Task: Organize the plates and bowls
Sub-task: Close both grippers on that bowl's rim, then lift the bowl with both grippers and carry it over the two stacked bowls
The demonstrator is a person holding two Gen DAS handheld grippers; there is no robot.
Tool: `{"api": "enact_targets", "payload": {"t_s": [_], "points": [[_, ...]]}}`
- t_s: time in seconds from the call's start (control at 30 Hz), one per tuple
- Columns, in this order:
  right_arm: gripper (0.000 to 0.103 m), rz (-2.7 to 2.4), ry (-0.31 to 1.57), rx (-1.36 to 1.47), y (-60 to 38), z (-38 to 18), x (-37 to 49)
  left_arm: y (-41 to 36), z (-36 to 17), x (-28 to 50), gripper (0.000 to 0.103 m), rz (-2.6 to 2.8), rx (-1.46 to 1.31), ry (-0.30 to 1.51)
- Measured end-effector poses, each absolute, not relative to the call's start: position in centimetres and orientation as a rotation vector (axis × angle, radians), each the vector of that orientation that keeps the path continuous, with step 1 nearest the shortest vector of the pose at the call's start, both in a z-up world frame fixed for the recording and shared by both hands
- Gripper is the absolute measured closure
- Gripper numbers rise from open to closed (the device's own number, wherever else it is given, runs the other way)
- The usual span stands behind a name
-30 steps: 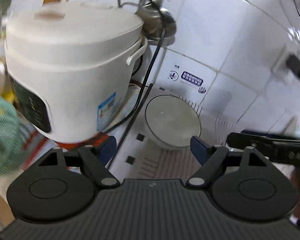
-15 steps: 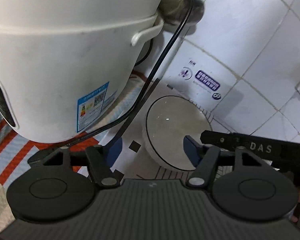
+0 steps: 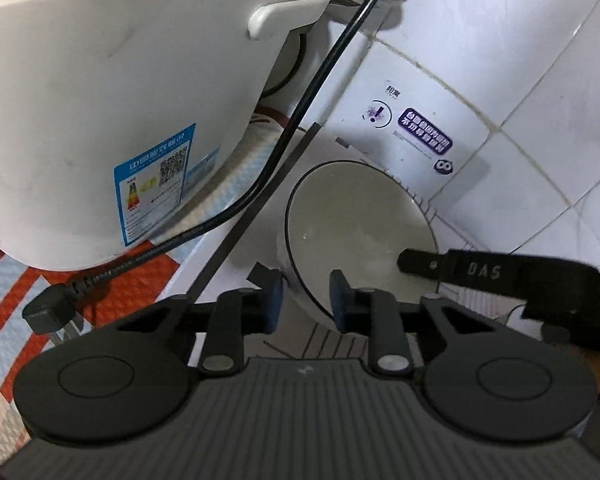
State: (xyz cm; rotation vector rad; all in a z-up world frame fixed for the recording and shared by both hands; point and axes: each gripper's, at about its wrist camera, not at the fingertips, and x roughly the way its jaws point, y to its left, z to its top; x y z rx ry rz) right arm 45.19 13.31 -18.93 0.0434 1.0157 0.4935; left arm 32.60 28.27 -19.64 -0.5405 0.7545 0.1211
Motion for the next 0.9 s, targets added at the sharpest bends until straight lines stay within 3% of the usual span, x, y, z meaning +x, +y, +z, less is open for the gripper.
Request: {"api": "enact_targets", "payload": {"t_s": [0.2, 0.7, 0.9], "points": [[0.093, 0.520, 0.962, 0.039, 13.2, -18.0, 44.2, 27.7, -19.6, 31.9, 0.083, 0.124, -0.533, 0.769], [0.091, 0.534, 0.872, 0.148, 7.7, -11.1, 37.7, 24.3, -12.6, 25.3, 0.083, 0.084, -0.500, 0.728], [0.091, 0.522, 0.832, 0.263, 4.5, -10.9, 34.6, 22.4, -11.2, 23.1, 0.083, 0.069, -0.433, 0.727]]}}
